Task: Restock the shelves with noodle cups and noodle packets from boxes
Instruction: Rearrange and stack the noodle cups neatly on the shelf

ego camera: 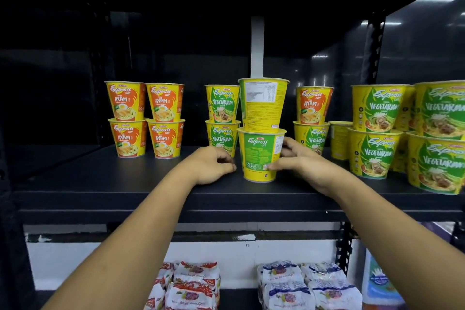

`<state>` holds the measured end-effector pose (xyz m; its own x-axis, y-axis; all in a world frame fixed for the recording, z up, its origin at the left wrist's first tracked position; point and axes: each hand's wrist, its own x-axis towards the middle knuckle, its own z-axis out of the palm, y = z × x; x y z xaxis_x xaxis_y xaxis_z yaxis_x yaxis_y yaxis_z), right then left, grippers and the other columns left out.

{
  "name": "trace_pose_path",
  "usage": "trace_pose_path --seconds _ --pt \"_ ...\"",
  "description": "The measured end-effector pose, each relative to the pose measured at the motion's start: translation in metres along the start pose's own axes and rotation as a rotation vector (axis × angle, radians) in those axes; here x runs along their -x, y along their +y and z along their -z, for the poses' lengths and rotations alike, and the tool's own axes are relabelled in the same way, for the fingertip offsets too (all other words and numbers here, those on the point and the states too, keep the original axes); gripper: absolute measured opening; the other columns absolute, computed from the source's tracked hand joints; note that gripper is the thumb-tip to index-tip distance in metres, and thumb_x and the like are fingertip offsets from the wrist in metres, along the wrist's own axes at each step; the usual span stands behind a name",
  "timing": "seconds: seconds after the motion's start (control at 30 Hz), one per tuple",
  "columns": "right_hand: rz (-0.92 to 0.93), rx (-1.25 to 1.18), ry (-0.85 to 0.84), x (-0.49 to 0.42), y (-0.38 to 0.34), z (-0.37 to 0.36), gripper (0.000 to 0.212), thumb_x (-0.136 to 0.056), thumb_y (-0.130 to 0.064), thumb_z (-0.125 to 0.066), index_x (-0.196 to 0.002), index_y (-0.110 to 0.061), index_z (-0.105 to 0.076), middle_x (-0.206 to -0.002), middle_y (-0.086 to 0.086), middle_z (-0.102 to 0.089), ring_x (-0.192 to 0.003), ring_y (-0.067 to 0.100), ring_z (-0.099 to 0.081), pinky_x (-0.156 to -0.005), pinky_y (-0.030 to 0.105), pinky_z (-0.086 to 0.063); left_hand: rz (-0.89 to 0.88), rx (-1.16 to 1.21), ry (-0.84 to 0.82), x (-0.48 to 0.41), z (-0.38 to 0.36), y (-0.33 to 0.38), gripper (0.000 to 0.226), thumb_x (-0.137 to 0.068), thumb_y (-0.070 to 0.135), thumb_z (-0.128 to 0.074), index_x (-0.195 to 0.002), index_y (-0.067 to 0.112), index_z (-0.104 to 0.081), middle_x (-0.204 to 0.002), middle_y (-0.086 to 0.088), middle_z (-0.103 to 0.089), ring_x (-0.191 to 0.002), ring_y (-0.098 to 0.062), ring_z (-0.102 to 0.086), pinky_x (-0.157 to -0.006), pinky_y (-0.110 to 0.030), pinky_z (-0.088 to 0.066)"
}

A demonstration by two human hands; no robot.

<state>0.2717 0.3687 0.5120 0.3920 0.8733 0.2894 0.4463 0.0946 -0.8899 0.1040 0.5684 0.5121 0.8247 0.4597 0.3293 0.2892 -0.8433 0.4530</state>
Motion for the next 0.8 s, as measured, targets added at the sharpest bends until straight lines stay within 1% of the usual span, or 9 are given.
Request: trace_pose_path --seconds 0.13,0.2,0.27,0.37,0.43,0.53,0.67,0.73,0.8 --pt "0.014 -0.028 0.004 0.000 0.002 0.000 0.066 -0.084 0.002 -0.076 -0.141 -0.019 -0.050 -0.123 -0.003 -0.074 -0.115 0.013 -0.069 -0.108 0.035 -0.047 -0.026 -0.007 -0.010 -0.002 -0.002 -0.002 0.029 -0.098 0.041 -0.066 -0.121 0.027 -0.076 -0.126 0.008 -0.069 -0.119 -0.013 -0.059 -0.103 -0.030 -0.046" --pt "0.024 -0.019 0.007 0.000 0.003 0.000 0.064 -0.082 -0.002 -0.079 -0.138 -0.021 -0.053 -0.124 -0.004 -0.073 -0.116 0.012 -0.068 -0.112 0.039 -0.046 -0.044 0.027 0.074 -0.001 -0.001 -0.001 0.030 -0.098 0.041 -0.065 -0.122 0.026 -0.075 -0.123 0.008 -0.071 -0.115 -0.013 -0.062 -0.101 -0.030 -0.048" --pt "0.028 0.031 0.004 0.000 0.003 -0.002 0.071 -0.077 -0.019 -0.087 -0.138 -0.026 -0.053 -0.126 -0.009 -0.072 -0.117 0.009 -0.067 -0.112 0.040 -0.046 -0.079 0.117 0.210 -0.001 0.000 0.001 0.025 -0.099 0.039 -0.064 -0.118 0.026 -0.076 -0.115 0.009 -0.073 -0.109 -0.012 -0.065 -0.095 -0.028 -0.049" --pt "0.015 0.173 0.025 -0.001 0.002 -0.007 0.088 -0.070 -0.046 -0.091 -0.144 -0.031 -0.044 -0.128 -0.015 -0.068 -0.115 0.003 -0.065 -0.102 0.031 -0.051 -0.086 0.397 0.332 -0.004 0.002 0.003 0.027 -0.091 0.053 -0.065 -0.108 0.036 -0.077 -0.104 0.013 -0.076 -0.102 -0.011 -0.071 -0.097 -0.038 -0.055" --pt "0.024 0.217 0.073 0.000 -0.002 -0.010 0.089 -0.071 -0.047 -0.090 -0.141 -0.030 -0.038 -0.125 -0.016 -0.064 -0.110 0.001 -0.063 -0.087 0.020 -0.051 -0.102 0.533 0.344 -0.008 0.003 0.002 0.022 -0.092 0.057 -0.063 -0.104 0.043 -0.076 -0.104 0.011 -0.077 -0.100 -0.013 -0.074 -0.096 -0.048 -0.058" --pt "0.037 0.197 0.122 -0.001 0.001 -0.007 0.088 -0.069 -0.040 -0.092 -0.135 -0.028 -0.036 -0.123 -0.009 -0.062 -0.107 0.006 -0.064 -0.084 0.022 -0.054 -0.122 0.637 0.300 -0.009 0.004 0.007 0.017 -0.102 0.044 -0.060 -0.114 0.038 -0.071 -0.113 0.006 -0.075 -0.102 -0.010 -0.074 -0.097 -0.048 -0.058" --pt "0.012 0.028 0.039 -0.002 0.006 0.000 0.084 -0.071 -0.024 -0.089 -0.140 -0.019 -0.043 -0.126 -0.003 -0.069 -0.112 0.008 -0.068 -0.093 0.027 -0.055 -0.138 0.544 0.117 -0.006 -0.001 0.006 0.042 -0.098 0.065 -0.052 -0.129 0.040 -0.064 -0.127 0.013 -0.071 -0.117 -0.008 -0.067 -0.107 -0.046 -0.051" --pt "0.003 -0.032 -0.016 -0.002 0.006 0.001 0.077 -0.076 -0.016 -0.086 -0.142 -0.017 -0.046 -0.127 -0.003 -0.071 -0.115 0.008 -0.068 -0.097 0.027 -0.052 -0.144 0.468 0.041 -0.003 -0.005 0.006 0.036 -0.102 0.061 -0.046 -0.130 0.044 -0.062 -0.133 0.019 -0.066 -0.127 -0.003 -0.059 -0.115 -0.041 -0.043" --pt "0.003 0.009 -0.018 -0.003 0.004 -0.002 0.084 -0.073 -0.029 -0.091 -0.143 -0.020 -0.046 -0.129 -0.007 -0.069 -0.120 0.007 -0.064 -0.103 0.030 -0.049 -0.155 0.441 -0.001 0.001 -0.007 0.008 0.038 -0.104 0.054 -0.042 -0.135 0.041 -0.058 -0.140 0.020 -0.061 -0.133 -0.001 -0.053 -0.119 -0.038 -0.038"
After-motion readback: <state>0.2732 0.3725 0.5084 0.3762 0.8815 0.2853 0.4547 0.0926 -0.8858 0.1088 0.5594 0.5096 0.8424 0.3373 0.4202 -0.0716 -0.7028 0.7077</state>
